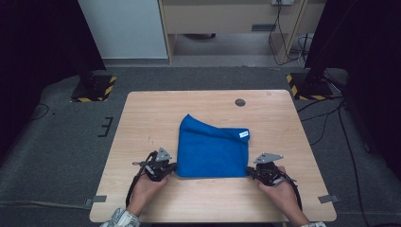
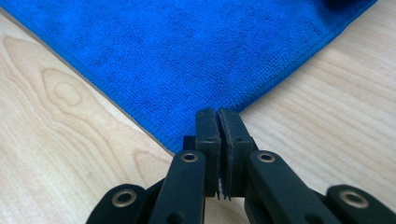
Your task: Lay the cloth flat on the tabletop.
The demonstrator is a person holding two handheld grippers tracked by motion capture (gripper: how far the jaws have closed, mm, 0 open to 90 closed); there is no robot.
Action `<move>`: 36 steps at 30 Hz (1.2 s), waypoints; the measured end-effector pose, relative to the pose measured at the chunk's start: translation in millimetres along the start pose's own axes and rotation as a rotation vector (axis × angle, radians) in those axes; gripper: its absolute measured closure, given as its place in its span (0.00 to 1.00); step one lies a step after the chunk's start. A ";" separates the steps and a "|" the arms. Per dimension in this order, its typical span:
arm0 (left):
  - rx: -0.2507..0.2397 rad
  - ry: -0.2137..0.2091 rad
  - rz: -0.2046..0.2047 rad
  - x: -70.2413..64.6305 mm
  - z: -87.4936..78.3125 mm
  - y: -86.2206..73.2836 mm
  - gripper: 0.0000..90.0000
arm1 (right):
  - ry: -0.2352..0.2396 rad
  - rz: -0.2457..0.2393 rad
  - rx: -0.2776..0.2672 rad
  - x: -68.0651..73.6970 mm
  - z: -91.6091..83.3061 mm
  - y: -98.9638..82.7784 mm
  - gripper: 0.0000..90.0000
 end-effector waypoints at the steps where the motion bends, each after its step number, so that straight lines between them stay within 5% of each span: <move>1: -0.002 -0.001 0.001 -0.2 -2.0 0.1 1.00 | 0.000 0.004 0.003 1.1 -0.5 -0.4 0.97; 12: 0.043 0.007 -0.013 -4.5 -1.7 -9.5 1.00 | 0.017 0.000 0.028 17.2 -13.3 -8.1 0.97; 24: 0.050 -0.001 -0.029 -10.2 -6.1 -15.0 1.00 | 0.029 0.007 0.022 18.2 -18.2 -10.3 0.94; 28: 0.046 0.001 -0.035 -10.2 -6.2 -15.4 0.98 | 0.027 0.013 0.017 16.9 -18.6 -10.0 0.86; 36: 0.034 0.023 -0.028 -10.1 -6.1 -15.5 0.86 | -0.002 0.015 -0.046 12.5 -25.2 -1.8 0.51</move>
Point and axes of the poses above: each handheld gripper's, and its own axes: z roughly forward along the jaws, y roughly out of its top, x roughly to its left, the point moved 5 cm from there along z, roughly forward along the jaws, and after that the axes turned 10 degrees about -x, right-handed, at the moved point
